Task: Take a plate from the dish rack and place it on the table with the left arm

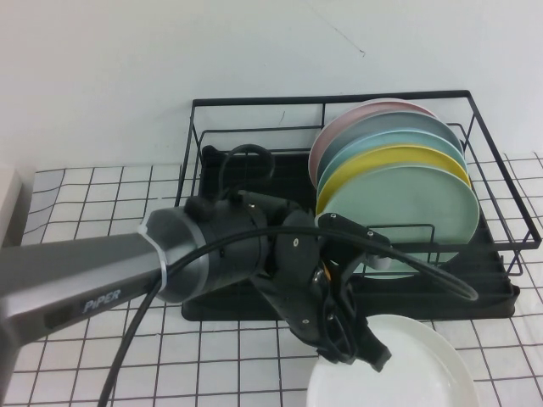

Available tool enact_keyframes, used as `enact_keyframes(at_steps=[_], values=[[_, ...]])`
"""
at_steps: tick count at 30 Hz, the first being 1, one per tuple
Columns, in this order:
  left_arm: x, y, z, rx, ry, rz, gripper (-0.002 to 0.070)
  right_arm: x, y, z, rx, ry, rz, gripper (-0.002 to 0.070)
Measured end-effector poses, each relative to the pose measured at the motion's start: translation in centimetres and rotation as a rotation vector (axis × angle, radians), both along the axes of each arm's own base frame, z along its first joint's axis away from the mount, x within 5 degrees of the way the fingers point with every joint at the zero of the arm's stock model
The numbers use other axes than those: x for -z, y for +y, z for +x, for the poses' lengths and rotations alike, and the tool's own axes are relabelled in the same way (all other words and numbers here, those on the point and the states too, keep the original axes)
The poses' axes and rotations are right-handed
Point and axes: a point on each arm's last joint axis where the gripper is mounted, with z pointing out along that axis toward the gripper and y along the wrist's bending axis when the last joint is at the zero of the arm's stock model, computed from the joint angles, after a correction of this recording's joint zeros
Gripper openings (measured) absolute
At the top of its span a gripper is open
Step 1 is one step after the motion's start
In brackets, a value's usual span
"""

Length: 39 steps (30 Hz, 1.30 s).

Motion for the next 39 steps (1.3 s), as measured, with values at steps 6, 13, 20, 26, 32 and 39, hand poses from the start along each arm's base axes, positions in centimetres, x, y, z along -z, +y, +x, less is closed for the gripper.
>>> enact_keyframes(at_steps=[6,13,20,26,32,39], values=[[0.6,1.1,1.4,0.015,-0.058,0.049,0.0330,0.0,0.0,0.0,0.000,0.000,0.000,-0.0001],[-0.6,1.3,1.7,0.026,-0.091,0.036,0.0417,0.0,0.0,0.0,0.000,0.000,0.000,-0.0001],[-5.2,2.0,0.7,0.035,-0.166,-0.026,0.0111,0.0,0.0,0.0,0.000,0.000,0.000,-0.0001],[-9.2,3.1,-1.7,0.039,-0.299,-0.130,0.0010,0.0,0.0,0.0,0.000,0.000,0.000,-0.0001],[-10.2,5.1,-6.2,0.062,-0.425,-0.226,0.0003,0.0,0.0,0.0,0.000,0.000,0.000,-0.0001],[-9.2,9.6,-10.4,0.043,-0.499,-0.278,0.0001,0.0,0.0,0.0,0.000,0.000,0.000,-0.0001]])
